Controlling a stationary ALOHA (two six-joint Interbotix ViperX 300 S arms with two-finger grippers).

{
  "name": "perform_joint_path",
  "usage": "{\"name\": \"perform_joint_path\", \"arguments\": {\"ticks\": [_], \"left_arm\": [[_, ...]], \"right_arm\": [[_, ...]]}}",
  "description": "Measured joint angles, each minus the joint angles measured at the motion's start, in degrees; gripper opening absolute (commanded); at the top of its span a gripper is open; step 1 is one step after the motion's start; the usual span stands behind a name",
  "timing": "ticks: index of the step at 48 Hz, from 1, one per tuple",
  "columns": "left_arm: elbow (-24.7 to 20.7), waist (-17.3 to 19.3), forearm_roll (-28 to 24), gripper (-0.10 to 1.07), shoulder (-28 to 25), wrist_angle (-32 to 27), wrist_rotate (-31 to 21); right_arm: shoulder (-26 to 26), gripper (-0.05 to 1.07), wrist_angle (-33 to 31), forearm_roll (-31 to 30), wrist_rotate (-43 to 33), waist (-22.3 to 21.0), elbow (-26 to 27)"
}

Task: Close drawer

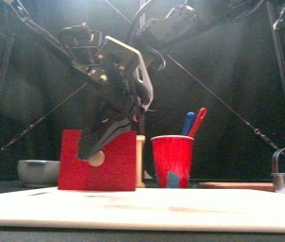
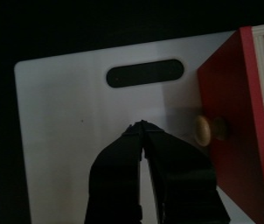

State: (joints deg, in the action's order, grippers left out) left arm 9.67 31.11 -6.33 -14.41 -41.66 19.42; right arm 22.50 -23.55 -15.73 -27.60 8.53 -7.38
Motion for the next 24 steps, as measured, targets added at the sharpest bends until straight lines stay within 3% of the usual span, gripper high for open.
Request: {"name": "perform_joint_path", "arguments": {"ticks": [24], "left_arm": [[0.09,-0.09,-0.09,0.36,0.0,0.18,-0.09]], "right_arm": [[2.37,0.27,-6.68,-7.73,0.26,-0.88,3.34]]}}
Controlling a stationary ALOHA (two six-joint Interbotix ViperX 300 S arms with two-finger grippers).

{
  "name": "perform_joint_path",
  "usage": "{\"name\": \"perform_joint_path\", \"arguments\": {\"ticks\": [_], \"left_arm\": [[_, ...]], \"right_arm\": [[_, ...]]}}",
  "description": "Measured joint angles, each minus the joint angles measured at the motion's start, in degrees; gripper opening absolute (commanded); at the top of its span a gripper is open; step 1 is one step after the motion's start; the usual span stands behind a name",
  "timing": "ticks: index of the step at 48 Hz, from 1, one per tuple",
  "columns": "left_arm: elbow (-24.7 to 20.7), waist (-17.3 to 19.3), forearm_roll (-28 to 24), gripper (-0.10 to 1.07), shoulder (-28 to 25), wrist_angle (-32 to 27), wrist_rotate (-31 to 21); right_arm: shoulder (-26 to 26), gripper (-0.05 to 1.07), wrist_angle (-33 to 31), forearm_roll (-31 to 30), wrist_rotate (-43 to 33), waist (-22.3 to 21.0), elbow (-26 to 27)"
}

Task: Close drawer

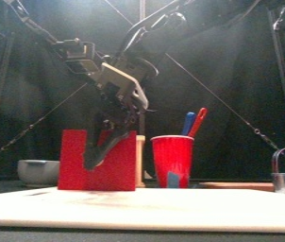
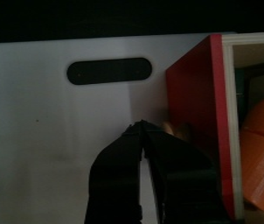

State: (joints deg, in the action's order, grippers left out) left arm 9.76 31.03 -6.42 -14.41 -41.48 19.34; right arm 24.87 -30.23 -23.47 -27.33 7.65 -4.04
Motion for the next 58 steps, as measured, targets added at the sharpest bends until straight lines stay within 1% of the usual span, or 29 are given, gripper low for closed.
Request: {"name": "perform_joint_path", "arguments": {"ticks": [19,38,44,58], "left_arm": [[0.7,0.18,0.0,0.36,0.09,0.53,0.0],[1.14,0.18,-0.09,0.36,0.0,1.23,0.0],[1.14,0.18,-0.18,0.36,0.09,1.23,0.0],[1.14,0.18,-0.09,0.36,0.0,1.23,0.0]], "right_arm": [[0.62,0.27,-5.27,-3.52,-0.18,-0.26,1.58],[1.05,0.27,-5.45,-5.27,-0.18,-1.67,2.02],[1.05,0.27,-5.63,-6.59,-0.18,-2.55,2.02],[1.05,0.27,-5.98,-9.32,0.0,-6.42,2.02]]}}
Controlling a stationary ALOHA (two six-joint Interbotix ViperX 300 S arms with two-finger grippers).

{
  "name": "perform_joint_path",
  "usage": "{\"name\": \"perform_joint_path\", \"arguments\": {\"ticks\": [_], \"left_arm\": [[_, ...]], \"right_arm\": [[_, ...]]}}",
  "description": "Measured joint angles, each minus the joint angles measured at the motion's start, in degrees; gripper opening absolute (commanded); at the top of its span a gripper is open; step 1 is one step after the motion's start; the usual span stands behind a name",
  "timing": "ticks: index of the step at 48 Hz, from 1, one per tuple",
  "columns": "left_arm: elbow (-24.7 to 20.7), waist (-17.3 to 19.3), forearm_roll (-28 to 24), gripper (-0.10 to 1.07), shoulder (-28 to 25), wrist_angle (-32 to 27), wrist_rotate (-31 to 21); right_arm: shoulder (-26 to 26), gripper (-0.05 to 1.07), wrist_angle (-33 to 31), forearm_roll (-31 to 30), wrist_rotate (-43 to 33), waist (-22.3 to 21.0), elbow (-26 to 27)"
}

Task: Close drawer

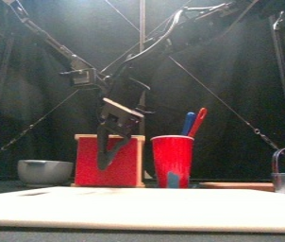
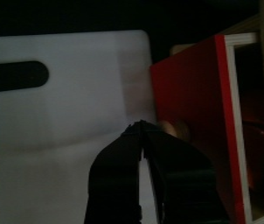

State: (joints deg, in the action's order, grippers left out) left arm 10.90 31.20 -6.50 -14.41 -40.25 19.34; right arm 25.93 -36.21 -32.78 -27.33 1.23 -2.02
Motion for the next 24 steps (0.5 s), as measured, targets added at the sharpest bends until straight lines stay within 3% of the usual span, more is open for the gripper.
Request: {"name": "perform_joint_path", "arguments": {"ticks": [24], "left_arm": [[0.0,0.0,0.0,0.36,0.09,0.0,0.09]], "right_arm": [[1.23,0.27,0.18,-3.43,-0.18,-2.9,0.79]]}}
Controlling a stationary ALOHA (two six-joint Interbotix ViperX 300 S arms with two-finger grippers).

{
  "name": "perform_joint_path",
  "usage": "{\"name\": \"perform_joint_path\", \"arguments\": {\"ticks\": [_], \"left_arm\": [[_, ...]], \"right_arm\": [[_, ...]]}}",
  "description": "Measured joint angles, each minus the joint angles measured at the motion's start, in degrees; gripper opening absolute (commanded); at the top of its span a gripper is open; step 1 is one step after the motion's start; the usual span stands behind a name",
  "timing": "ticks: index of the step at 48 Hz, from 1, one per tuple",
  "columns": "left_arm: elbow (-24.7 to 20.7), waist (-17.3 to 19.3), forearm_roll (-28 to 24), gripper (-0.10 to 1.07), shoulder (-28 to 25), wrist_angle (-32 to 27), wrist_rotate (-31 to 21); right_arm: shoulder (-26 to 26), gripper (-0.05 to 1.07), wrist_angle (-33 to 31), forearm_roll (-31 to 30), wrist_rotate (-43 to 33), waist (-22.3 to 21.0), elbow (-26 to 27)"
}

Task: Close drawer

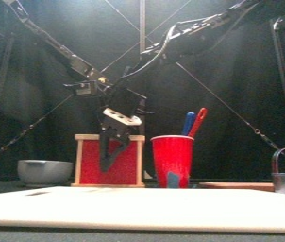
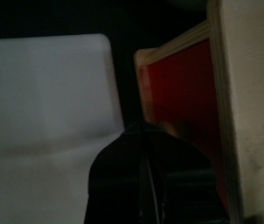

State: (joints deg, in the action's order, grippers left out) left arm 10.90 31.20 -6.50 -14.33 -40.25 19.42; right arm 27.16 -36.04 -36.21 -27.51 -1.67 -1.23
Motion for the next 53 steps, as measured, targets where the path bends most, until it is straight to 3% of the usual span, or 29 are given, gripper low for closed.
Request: {"name": "perform_joint_path", "arguments": {"ticks": [10,18,34,43,53], "left_arm": [[0.0,0.0,-0.09,0.36,-0.09,0.0,-0.09],[0.09,0.0,0.0,0.36,-0.09,1.14,-0.62],[-1.14,1.05,-0.97,0.35,2.9,3.08,-1.23],[0.0,1.05,-0.7,0.35,7.91,3.6,-3.25],[6.24,-1.32,-0.62,0.35,13.54,7.82,-6.77]], "right_arm": [[0.0,0.27,-0.26,0.44,0.0,0.0,0.0],[-0.09,0.27,0.18,5.19,0.35,0.53,0.26],[-6.42,0.27,0.79,13.1,0.0,7.47,-0.97],[-13.45,0.27,2.46,16.17,-0.26,10.02,-6.86],[-21.97,0.27,7.56,19.34,-3.87,9.93,-16.44]]}}
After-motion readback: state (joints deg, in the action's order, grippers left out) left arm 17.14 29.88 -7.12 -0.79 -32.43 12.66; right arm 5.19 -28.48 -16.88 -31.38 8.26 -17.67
